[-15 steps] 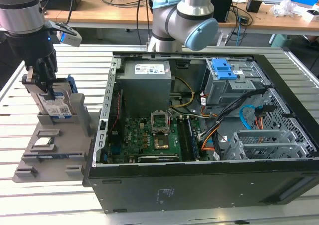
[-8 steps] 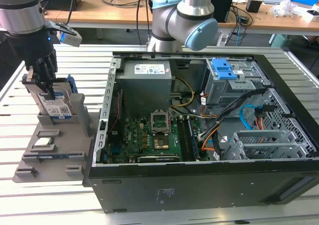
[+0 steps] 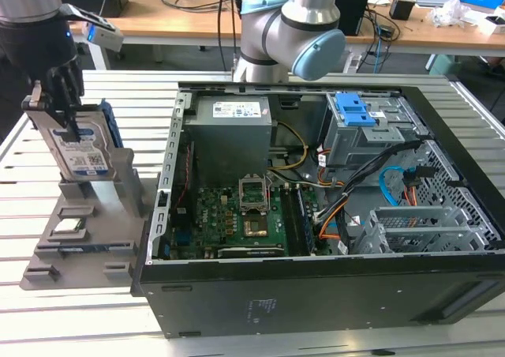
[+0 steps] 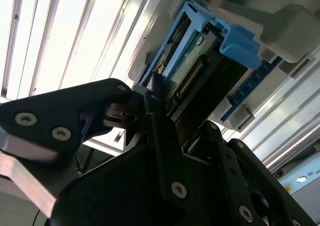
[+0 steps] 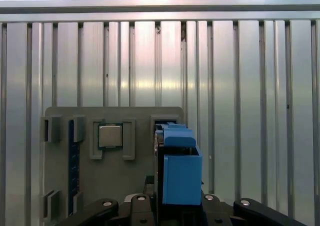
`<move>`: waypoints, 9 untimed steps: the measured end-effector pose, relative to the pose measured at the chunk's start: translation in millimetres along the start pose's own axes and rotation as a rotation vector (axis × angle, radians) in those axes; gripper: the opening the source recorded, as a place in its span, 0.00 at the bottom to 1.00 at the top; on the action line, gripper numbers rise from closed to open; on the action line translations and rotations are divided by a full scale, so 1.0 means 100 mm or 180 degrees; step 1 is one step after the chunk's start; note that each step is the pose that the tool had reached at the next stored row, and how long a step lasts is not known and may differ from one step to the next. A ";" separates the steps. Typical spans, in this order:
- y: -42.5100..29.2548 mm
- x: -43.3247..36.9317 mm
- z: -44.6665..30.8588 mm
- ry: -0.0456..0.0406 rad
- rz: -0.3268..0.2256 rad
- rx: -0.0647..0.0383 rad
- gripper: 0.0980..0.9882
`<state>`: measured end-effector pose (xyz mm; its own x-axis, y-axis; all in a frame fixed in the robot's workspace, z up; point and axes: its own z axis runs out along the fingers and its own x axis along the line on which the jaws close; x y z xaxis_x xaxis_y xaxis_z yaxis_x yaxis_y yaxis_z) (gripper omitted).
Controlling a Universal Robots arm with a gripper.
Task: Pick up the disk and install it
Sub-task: 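Pick up the disk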
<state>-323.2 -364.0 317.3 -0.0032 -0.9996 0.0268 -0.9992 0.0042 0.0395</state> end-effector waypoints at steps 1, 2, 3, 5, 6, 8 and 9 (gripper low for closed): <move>0.000 0.000 -0.006 0.0000 0.0000 0.0000 0.29; 0.001 -0.001 -0.018 0.0000 0.0000 0.0000 0.29; 0.001 -0.002 -0.030 0.0000 0.0000 0.0000 0.29; 0.002 -0.002 -0.042 0.0000 0.0000 0.0000 0.29; 0.002 -0.002 -0.052 0.0000 0.0000 0.0000 0.29; 0.003 -0.003 -0.069 0.0000 0.0000 0.0000 0.29; 0.003 -0.004 -0.078 0.0000 0.0000 0.0000 0.29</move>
<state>-323.1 -363.4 325.1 -0.0032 -0.9996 0.0266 -0.9992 0.0042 0.0394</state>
